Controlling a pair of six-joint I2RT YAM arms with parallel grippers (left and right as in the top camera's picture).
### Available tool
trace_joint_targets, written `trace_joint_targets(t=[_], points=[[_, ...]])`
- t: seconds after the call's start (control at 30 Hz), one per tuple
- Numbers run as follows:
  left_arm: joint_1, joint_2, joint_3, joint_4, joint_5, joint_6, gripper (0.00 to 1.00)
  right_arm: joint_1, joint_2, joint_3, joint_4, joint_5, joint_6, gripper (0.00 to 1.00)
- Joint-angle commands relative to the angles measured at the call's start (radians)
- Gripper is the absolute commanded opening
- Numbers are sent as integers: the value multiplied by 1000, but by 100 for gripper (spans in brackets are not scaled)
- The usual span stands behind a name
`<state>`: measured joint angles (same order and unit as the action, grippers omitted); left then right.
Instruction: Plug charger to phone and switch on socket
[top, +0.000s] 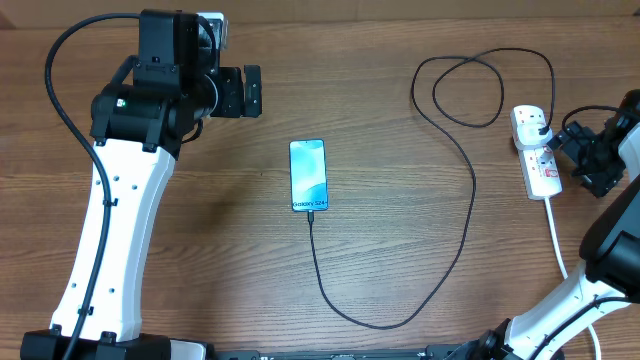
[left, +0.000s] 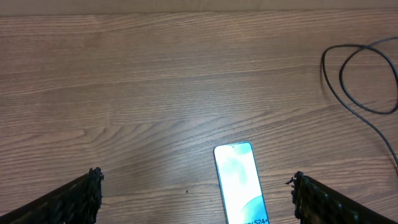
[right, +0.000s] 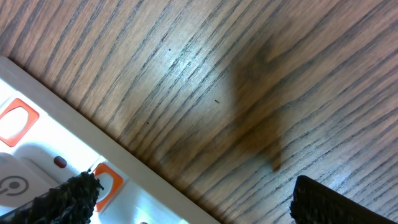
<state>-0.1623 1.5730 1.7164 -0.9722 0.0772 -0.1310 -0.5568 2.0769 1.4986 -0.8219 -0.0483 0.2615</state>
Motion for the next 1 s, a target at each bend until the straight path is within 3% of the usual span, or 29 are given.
trace_joint_targets(t=[0.0, 0.97], points=[[-3, 9, 7, 1, -7, 12, 100, 16, 11, -14, -10, -21, -7, 100], [-2, 9, 7, 1, -7, 12, 100, 47, 13, -14, -47, -43, -31, 100]])
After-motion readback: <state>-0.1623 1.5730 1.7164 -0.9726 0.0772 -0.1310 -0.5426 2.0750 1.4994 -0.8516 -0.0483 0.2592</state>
